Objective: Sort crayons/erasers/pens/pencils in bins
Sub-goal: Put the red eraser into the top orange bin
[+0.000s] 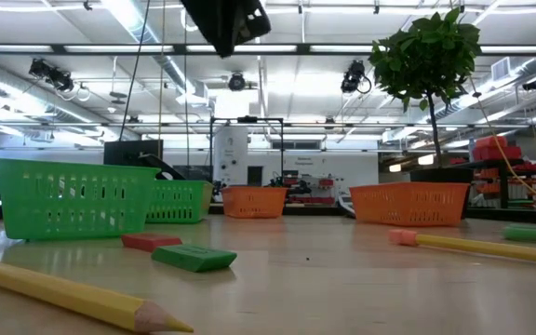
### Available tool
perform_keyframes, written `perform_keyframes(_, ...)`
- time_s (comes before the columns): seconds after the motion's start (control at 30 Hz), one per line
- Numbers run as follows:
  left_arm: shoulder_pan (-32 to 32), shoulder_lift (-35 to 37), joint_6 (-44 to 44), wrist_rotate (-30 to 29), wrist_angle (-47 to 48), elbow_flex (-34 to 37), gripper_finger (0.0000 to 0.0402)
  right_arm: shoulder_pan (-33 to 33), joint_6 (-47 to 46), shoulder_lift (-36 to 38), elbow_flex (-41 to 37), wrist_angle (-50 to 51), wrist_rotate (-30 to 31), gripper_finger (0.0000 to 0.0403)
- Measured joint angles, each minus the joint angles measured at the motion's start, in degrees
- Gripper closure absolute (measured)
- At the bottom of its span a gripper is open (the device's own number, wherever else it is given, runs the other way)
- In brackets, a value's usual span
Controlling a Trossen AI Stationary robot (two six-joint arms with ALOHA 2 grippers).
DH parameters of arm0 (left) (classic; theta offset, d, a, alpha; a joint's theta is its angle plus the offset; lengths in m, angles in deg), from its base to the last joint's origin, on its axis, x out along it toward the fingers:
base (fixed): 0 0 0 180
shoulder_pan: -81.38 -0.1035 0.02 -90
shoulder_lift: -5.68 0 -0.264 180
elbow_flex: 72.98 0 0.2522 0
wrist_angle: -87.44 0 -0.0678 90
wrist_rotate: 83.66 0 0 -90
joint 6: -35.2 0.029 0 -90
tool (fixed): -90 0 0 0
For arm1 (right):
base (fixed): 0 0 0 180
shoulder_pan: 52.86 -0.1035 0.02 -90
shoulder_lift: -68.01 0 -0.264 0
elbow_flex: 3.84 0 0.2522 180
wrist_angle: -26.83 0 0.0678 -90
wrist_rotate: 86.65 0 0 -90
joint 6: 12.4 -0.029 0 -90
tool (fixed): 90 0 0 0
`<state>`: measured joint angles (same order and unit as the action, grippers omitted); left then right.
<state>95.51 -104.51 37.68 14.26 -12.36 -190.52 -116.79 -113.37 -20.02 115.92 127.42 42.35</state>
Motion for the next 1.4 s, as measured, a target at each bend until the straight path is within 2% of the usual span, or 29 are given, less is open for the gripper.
perform_keyframes(0.13, 3.5, 0.0, 7.0, -2.1, -2.3, 6.8, 0.0297, -0.8, 0.6, 0.0, 0.0, -0.6, 0.0, 0.0276)
perform_keyframes(0.23, 5.7, -0.1, 11.1, -7.0, -2.9, 13.1, 0.0288, -1.1, 0.9, 0.0, 0.0, -0.9, 0.0, 0.0276)
perform_keyframes(0.33, 7.3, -0.1, 11.7, -10.8, -6.3, 18.1, 0.0271, -1.1, 0.9, 0.0, 0.0, -0.9, 0.0, 0.0276)
perform_keyframes(0.43, 8.7, -0.1, 11.7, -11.0, -10.4, 20.6, 0.0252, -1.1, 0.5, 0.0, 0.0, -0.9, 0.7, 0.0276)
perform_keyframes(0.57, 10.2, -0.1, 11.7, -10.5, -15.8, 21.7, 0.0227, -1.1, -0.7, 0.0, 0.0, -0.9, 5.2, 0.0276)
perform_keyframes(0.8, 9.9, -1.4, 11.7, -9.9, -17.0, 21.7, 0.0199, -1.1, 0.0, 0.0, 0.0, -0.9, 6.0, 0.0276)
perform_keyframes(1.4, 8.1, -8.0, 10.1, -9.6, -20.2, 21.7, 0.0211, -0.6, -1.1, 0.0, 0.0, -0.8, 6.2, 0.0276)
